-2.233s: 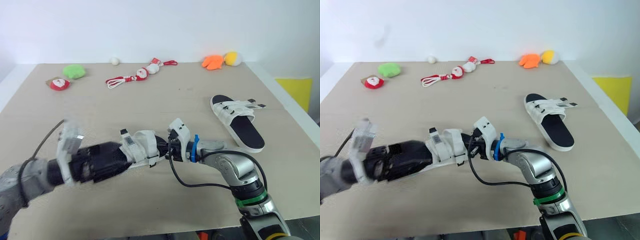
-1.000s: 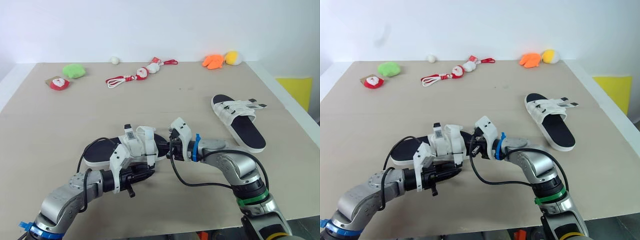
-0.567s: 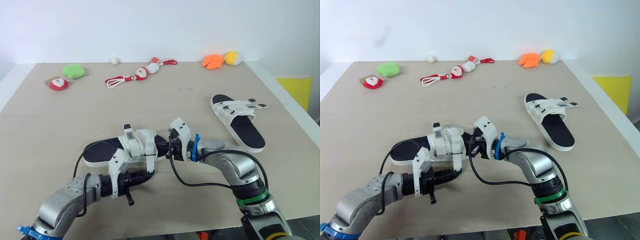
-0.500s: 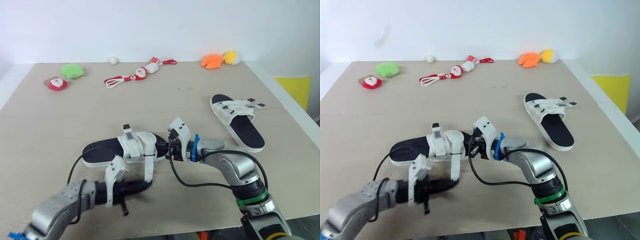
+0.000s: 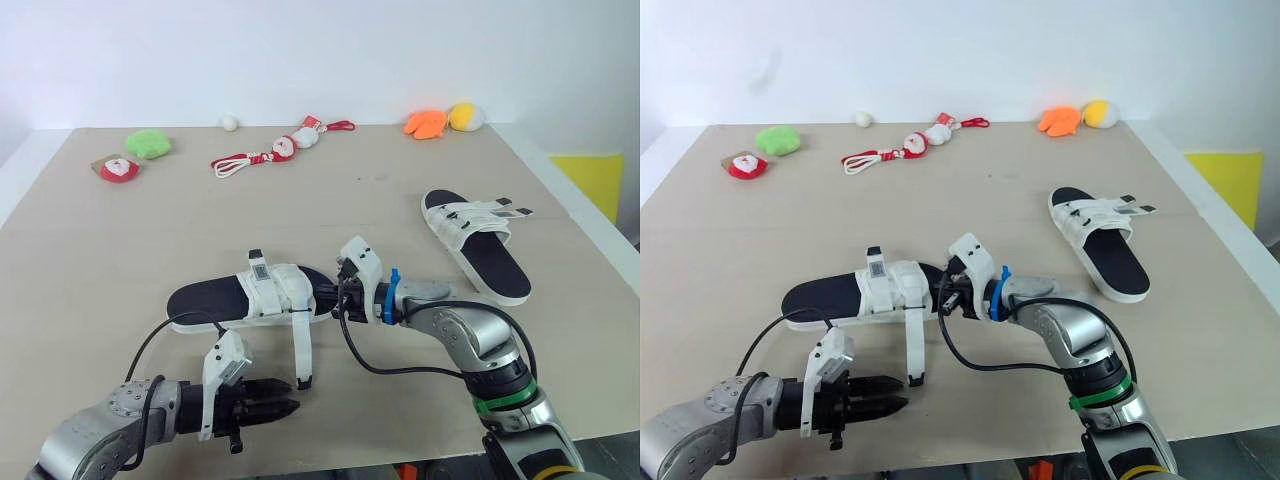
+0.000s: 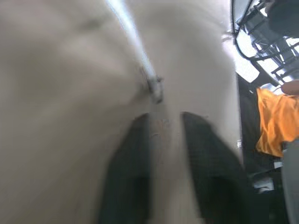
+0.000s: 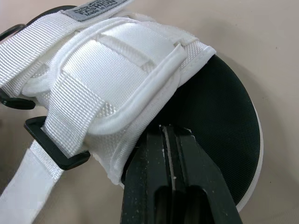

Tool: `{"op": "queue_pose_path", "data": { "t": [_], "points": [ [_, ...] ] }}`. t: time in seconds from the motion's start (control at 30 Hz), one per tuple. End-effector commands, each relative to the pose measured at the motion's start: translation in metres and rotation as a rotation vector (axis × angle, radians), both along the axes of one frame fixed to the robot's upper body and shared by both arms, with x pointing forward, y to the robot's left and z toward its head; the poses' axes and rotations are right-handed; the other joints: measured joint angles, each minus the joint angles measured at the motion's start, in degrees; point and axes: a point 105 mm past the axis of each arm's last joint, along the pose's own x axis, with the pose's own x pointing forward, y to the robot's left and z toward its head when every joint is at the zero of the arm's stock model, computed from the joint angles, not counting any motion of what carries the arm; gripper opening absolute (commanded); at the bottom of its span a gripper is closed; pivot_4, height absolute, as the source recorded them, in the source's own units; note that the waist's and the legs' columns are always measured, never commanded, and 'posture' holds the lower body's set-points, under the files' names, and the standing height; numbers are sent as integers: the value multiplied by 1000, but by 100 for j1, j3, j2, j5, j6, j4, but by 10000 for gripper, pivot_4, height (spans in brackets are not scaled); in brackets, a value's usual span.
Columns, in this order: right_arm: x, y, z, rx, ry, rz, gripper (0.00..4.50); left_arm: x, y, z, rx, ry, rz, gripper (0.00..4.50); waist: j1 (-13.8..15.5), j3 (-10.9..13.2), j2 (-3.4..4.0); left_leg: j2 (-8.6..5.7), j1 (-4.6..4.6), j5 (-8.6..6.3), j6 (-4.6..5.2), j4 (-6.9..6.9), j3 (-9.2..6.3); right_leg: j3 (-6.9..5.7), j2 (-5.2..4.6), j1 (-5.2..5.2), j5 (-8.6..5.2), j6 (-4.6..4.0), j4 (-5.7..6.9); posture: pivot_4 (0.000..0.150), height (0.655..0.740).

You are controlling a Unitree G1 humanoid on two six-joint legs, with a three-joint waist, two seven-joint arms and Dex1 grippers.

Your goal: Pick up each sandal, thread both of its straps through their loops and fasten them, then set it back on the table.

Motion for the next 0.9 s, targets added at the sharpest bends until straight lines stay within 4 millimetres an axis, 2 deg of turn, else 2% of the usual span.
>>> {"op": "queue_pose_path", "data": {
  "t": [0.03,0.07,0.1,0.17,0.2,0.27,0.3,0.33,0.4,0.47,0.5,0.6,0.73,0.9],
  "points": [
    [-2,-14,-26,-78,91,-50,0,-4,15,3,109,-87,7,28722,0,-4,5,0,1,0,0,-1,0,0,0,1,0,-1,0,1500,7400],
    [-2,-15,-26,-80,91,-50,0,-6,23,3,149,-108,12,36053,1,-6,8,0,2,0,0,-1,2,1,-2,1,0,-1,0,1500,7400],
    [-2,-16,-27,-84,91,-50,0,-4,43,3,230,-164,44,38536,3,-7,10,0,2,0,0,-2,2,1,-3,1,0,-2,-1,1500,7400],
    [-1,-17,-28,-91,90,-47,0,0,74,10,351,-289,77,41795,-20,-14,-10,-1,2,0,0,0,2,0,-4,-1,0,-2,0,1500,7400],
    [-1,-16,-28,-92,90,-43,0,4,85,16,380,-358,92,41795,-16,-19,-4,9,5,-2,-3,-5,5,-1,0,-8,0,-6,-1,1500,7400],
    [-1,-16,-29,-96,91,-34,0,18,94,30,458,-630,71,41795,9,-27,53,4,14,-6,-6,-8,15,-4,-17,-4,-2,-25,-4,1500,7400],
    [-1,-15,-30,-100,93,-24,0,21,95,32,530,-798,-5,41795,13,-27,49,-3,14,-4,-3,-8,16,-4,-25,-4,-2,-24,-4,1500,7400],
    [-2,-14,-31,-104,94,-15,0,24,93,34,588,-962,-82,41795,17,-32,41,-2,13,-6,-6,-7,16,-4,-25,-4,-2,-25,-5,1500,7400],
    [-2,-12,-32,-106,94,-7,0,26,86,36,610,-1170,-194,41795,14,-39,28,-1,12,-10,-13,-7,26,-2,-35,-4,7,-41,-13,1500,7400],
    [-1,-11,-32,-106,93,-5,0,28,81,39,592,-1280,-234,41795,10,-42,23,1,13,-9,-12,-7,58,-2,-58,-8,8,-44,-14,1500,7400],
    [-1,-11,-32,-107,93,-5,0,29,70,42,565,-1405,-301,41795,3,-42,23,2,13,-8,-2,-8,75,-2,-70,-11,9,-45,-15,1500,7400],
    [-2,-9,-32,-107,96,-2,0,23,44,46,476,-1622,-453,41795,5,-48,15,7,13,-15,24,-8,106,-5,-80,-9,12,-39,-14,1500,7400],
    [-4,-9,-31,-107,99,-4,0,20,21,45,378,-1712,-514,41795,-2,-50,19,23,13,-21,32,-9,115,0,-56,-6,27,-6,-4,1500,7400],
    [-3,-10,-29,-105,95,-14,0,21,3,38,326,-1743,-583,41795,13,-50,23,33,14,-22,36,-5,99,0,-31,-1,22,19,6,1500,7400]
  ]
}}
